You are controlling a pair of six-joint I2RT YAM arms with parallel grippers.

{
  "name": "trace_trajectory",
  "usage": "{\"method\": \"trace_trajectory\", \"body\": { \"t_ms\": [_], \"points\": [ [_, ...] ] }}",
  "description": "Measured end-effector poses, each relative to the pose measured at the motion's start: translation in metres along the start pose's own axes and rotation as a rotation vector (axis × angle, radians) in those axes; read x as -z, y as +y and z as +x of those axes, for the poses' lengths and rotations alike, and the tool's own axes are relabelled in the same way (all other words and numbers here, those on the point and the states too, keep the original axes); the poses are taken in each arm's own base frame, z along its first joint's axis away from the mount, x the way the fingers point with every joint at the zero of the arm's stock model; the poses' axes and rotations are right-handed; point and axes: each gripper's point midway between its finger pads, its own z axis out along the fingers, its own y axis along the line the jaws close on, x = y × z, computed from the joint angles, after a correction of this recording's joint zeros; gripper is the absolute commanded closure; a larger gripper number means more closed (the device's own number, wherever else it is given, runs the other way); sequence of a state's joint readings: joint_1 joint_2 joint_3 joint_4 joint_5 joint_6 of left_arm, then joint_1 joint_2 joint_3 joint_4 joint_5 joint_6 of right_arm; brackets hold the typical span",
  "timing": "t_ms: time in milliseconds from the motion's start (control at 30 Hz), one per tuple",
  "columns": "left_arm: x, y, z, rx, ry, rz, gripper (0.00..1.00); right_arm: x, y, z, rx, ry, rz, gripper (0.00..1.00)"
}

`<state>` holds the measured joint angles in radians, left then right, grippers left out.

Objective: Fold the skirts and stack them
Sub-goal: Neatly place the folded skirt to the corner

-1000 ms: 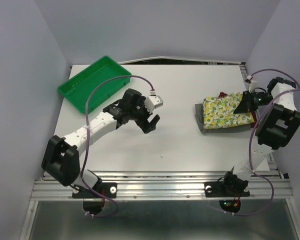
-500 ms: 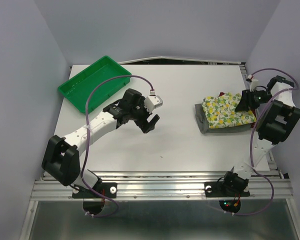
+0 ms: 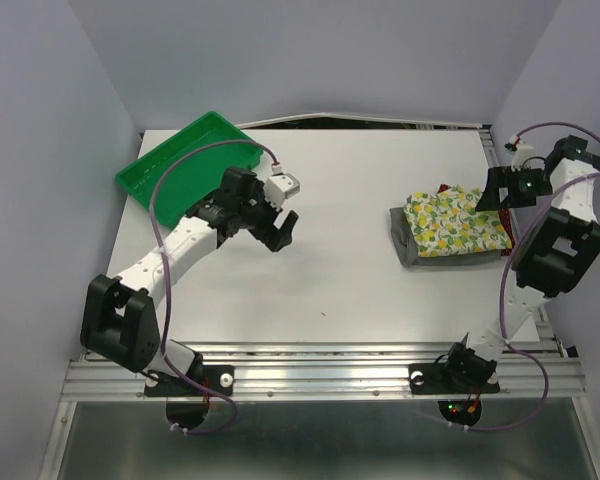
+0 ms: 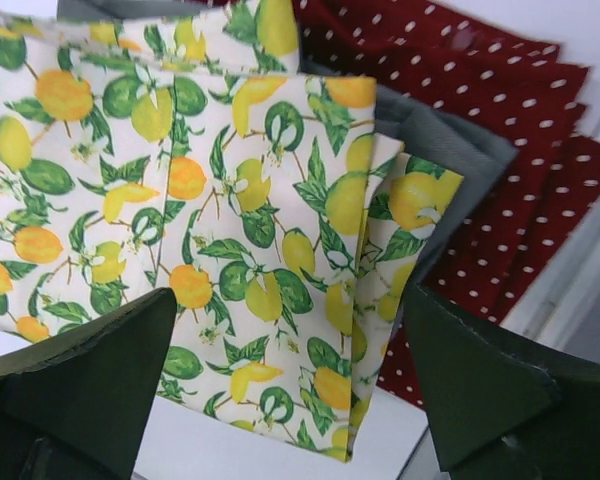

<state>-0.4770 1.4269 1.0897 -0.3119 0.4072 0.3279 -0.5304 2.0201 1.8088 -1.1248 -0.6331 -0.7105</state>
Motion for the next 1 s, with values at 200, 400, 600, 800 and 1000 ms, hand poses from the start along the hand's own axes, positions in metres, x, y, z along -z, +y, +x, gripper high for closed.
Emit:
{"method": "trace_trajectory", "body": {
  "t_ms": [200, 400, 600, 800, 1000],
  "points": [
    [0.023, 0.052, -0.007, 0.09, -0.05, -0.098, 0.01, 0.042, 0.013, -0.041, 0.025, -0.112, 0.118, 0.0],
    [0.055, 0.102, -0.041, 0.125, -0.144, -0.205, 0.01, 0.043, 0.093, -0.091, 0.083, -0.209, 0.077, 0.0],
    [0.063, 0.122, -0.036, 0.16, -0.172, -0.261, 0.01, -0.023, 0.231, -0.093, 0.151, -0.215, -0.142, 0.0],
    [0.068, 0.107, -0.004, 0.161, -0.137, -0.281, 0.01, -0.072, 0.306, -0.039, 0.206, -0.134, -0.26, 0.0],
    [0.074, 0.095, 0.027, 0.125, -0.098, -0.305, 0.01, -0.103, 0.333, 0.031, 0.268, -0.028, -0.284, 0.0]
  ]
}}
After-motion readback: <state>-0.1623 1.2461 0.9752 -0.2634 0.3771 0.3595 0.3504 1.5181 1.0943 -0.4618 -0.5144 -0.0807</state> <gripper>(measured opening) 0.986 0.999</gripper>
